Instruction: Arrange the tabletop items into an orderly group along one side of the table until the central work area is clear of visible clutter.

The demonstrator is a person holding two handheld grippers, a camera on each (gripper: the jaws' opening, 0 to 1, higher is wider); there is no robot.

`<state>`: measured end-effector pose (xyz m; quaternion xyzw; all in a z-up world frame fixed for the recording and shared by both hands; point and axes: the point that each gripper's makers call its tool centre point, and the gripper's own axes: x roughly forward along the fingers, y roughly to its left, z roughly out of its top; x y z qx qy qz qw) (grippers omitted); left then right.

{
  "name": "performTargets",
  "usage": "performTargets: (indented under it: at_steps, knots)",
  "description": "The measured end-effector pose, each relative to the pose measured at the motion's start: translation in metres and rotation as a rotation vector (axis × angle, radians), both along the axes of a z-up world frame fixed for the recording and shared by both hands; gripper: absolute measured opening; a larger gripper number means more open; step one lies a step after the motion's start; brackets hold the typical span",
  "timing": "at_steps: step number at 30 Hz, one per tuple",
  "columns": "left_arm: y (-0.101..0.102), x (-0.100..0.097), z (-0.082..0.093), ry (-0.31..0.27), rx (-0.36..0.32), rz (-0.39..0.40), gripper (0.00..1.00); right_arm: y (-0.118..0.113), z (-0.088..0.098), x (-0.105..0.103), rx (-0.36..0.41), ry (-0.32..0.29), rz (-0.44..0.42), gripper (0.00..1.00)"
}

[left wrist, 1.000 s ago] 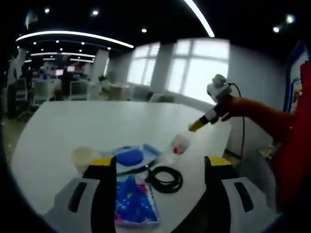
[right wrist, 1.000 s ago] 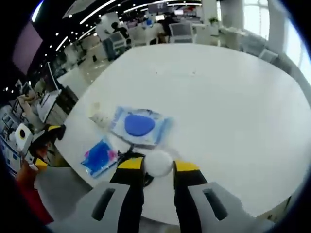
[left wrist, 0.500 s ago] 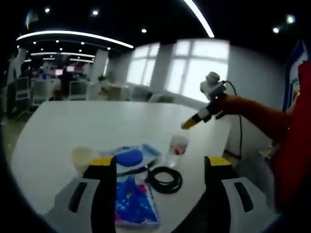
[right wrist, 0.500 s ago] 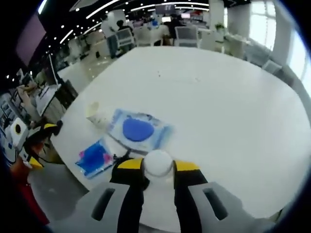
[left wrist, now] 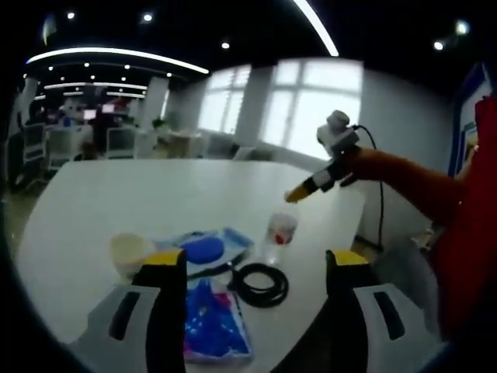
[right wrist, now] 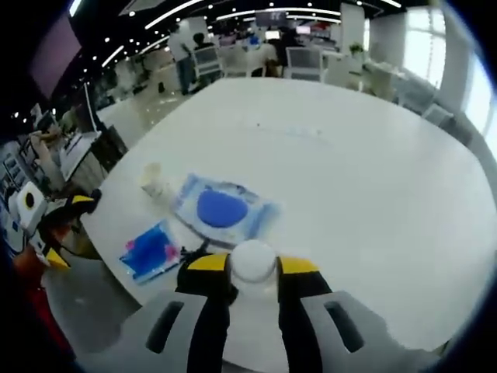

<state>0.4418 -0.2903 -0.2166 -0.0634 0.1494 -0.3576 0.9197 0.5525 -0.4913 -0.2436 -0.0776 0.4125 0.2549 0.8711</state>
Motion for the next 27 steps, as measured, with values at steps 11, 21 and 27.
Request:
performTargets:
  at_steps: [11,21,27]
  knots:
    - [-0.001,-0.001,0.0,-0.003,0.007,-0.003,0.69,-0.001,0.0,0.002,0.019,0.0,-0.05,0.22]
    - [-0.053,0.011,0.007,-0.068,0.115,-0.095,0.72,-0.001,0.0,0.002,0.022,-0.004,-0.051,0.22]
    - [-0.107,0.024,0.012,-0.141,0.158,-0.152,0.78,-0.002,0.0,0.001,0.026,-0.003,-0.052,0.22]
